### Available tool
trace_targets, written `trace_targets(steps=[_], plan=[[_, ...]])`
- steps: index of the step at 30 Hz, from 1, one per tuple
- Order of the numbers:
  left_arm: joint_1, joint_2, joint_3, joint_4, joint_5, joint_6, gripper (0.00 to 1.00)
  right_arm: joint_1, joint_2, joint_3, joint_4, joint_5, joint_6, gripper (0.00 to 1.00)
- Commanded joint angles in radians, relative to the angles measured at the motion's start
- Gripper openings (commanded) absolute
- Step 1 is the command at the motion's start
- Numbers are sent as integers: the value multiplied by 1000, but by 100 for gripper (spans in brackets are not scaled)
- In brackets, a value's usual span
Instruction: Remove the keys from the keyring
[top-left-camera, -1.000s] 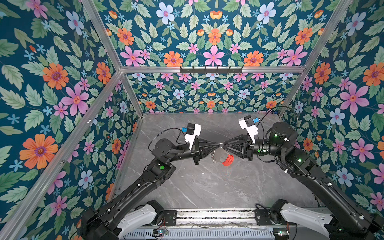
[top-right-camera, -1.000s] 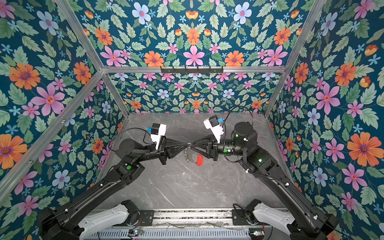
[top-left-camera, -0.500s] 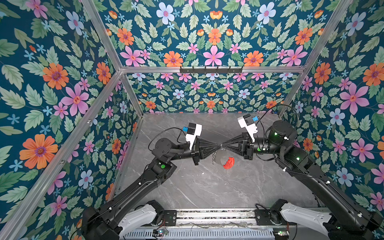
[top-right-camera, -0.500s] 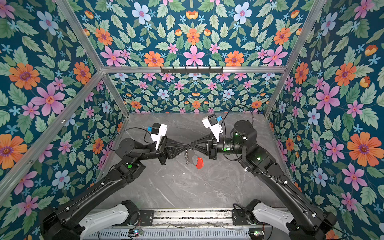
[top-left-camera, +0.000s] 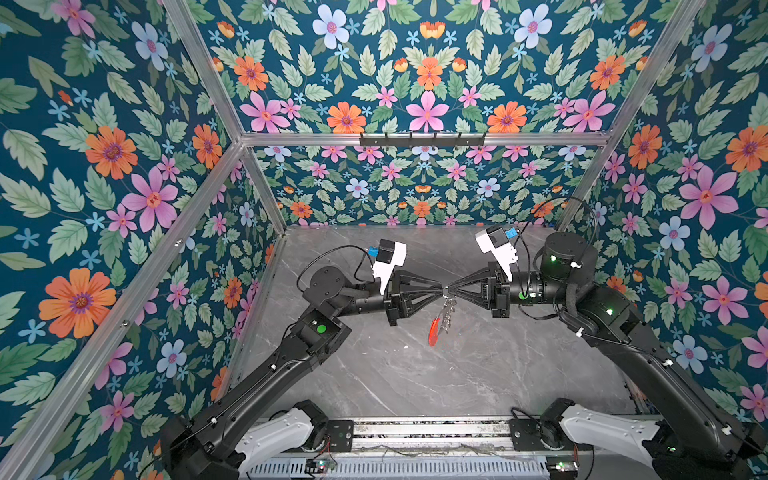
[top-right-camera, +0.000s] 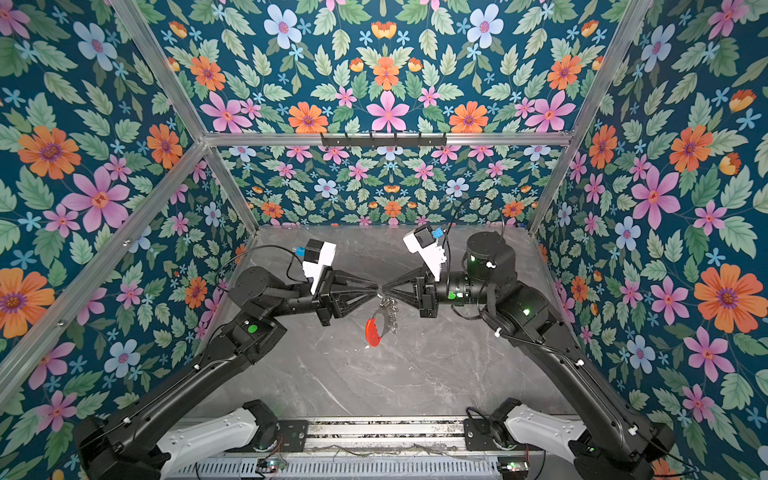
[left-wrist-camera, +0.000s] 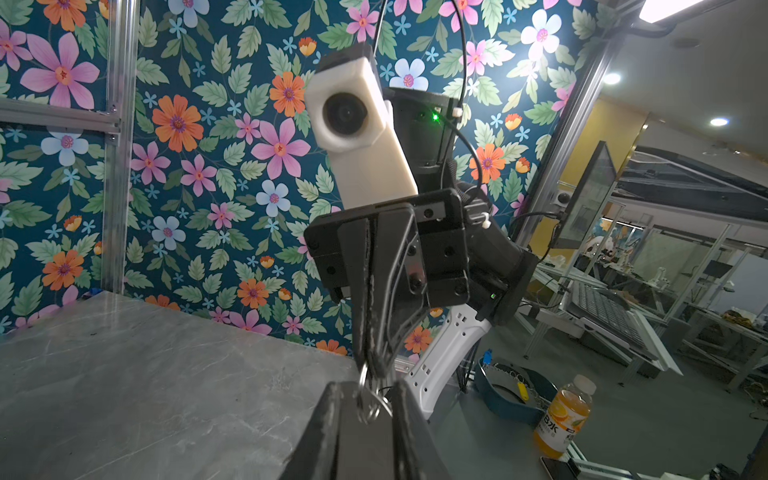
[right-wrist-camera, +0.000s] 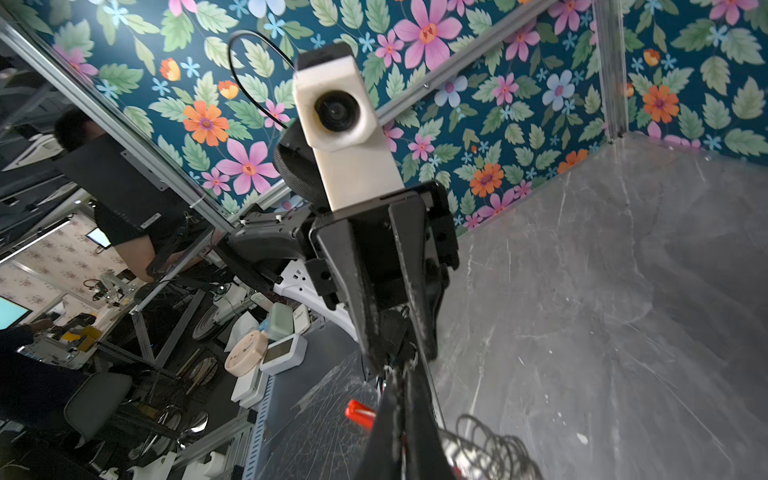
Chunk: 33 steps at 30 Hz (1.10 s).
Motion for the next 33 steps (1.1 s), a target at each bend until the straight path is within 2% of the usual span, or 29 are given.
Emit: trace_targets(steps=[1, 6, 8, 19, 21, 24, 28, 33], plan=[[4, -7, 37, -178, 0, 96, 29, 0, 25, 72, -206, 44, -96, 0], [15, 15, 109, -326, 29, 159, 32, 0, 88, 202, -409, 90, -164, 0], [18, 29, 129, -357, 41, 173, 36, 1, 118, 252, -481, 110, -189, 0], [22, 118, 150, -260, 186, 66, 39, 41, 171, 332, -555, 159, -238, 0], [22, 134, 157, -269, 196, 60, 37, 45, 176, 340, -553, 162, -238, 0], [22, 143, 160, -270, 212, 54, 29, 49, 180, 344, -549, 162, -238, 0], [21, 143, 156, -258, 224, 42, 27, 49, 186, 349, -539, 171, -234, 0], [21, 140, 144, -243, 224, 33, 19, 53, 195, 352, -524, 173, -227, 0]])
